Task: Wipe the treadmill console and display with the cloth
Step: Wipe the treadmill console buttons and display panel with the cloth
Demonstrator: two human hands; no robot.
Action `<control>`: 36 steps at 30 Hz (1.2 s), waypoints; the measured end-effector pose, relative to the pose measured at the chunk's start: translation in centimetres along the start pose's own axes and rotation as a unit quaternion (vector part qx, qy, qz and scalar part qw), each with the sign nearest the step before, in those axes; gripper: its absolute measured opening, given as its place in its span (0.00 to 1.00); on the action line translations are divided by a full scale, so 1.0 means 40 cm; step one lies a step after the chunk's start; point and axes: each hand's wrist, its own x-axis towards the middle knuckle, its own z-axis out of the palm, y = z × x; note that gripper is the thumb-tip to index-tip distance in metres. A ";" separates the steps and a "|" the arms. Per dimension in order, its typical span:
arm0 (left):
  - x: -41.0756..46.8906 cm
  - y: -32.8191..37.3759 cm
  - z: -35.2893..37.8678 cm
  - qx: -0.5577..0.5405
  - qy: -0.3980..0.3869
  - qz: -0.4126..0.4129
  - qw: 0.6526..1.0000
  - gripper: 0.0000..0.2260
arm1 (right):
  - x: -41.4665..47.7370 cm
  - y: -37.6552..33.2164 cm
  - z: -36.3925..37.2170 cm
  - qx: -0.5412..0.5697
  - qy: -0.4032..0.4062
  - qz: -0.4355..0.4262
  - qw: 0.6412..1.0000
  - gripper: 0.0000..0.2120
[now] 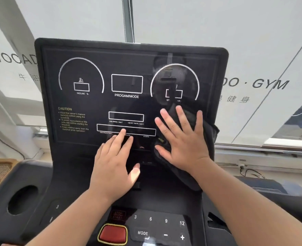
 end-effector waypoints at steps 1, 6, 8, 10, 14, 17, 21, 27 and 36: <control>-0.003 0.003 0.005 0.006 0.004 0.004 1.000 0.34 | -0.034 -0.008 0.014 -0.004 -0.005 -0.007 1.000 0.37; 0.032 0.032 -0.006 0.036 0.052 0.081 0.995 0.30 | -0.123 -0.011 0.046 -0.032 -0.028 -0.058 0.997 0.37; 0.064 0.040 -0.019 0.033 0.040 0.085 0.995 0.31 | -0.098 0.020 0.035 -0.045 -0.019 -0.083 0.995 0.38; 0.084 0.041 -0.022 0.027 0.021 0.077 0.996 0.32 | -0.037 0.066 0.003 -0.041 0.008 -0.056 0.998 0.38; 0.089 0.039 -0.020 0.020 0.012 0.077 0.997 0.31 | 0.146 0.187 -0.092 -0.009 0.046 0.061 0.997 0.39; 0.091 0.038 -0.016 0.013 0.018 0.082 0.996 0.31 | 0.257 0.251 -0.147 0.001 0.043 0.108 0.993 0.40; 0.091 0.025 -0.019 0.000 0.024 0.084 0.996 0.30 | 0.271 0.238 -0.152 0.004 0.040 0.136 0.990 0.40; 0.077 0.024 -0.013 0.021 0.067 0.100 0.992 0.29 | 0.120 0.162 -0.086 0.017 0.029 0.080 0.996 0.39; -0.037 -0.003 0.051 0.030 0.079 0.051 0.995 0.26 | -0.181 -0.018 0.056 0.019 -0.006 0.075 0.997 0.34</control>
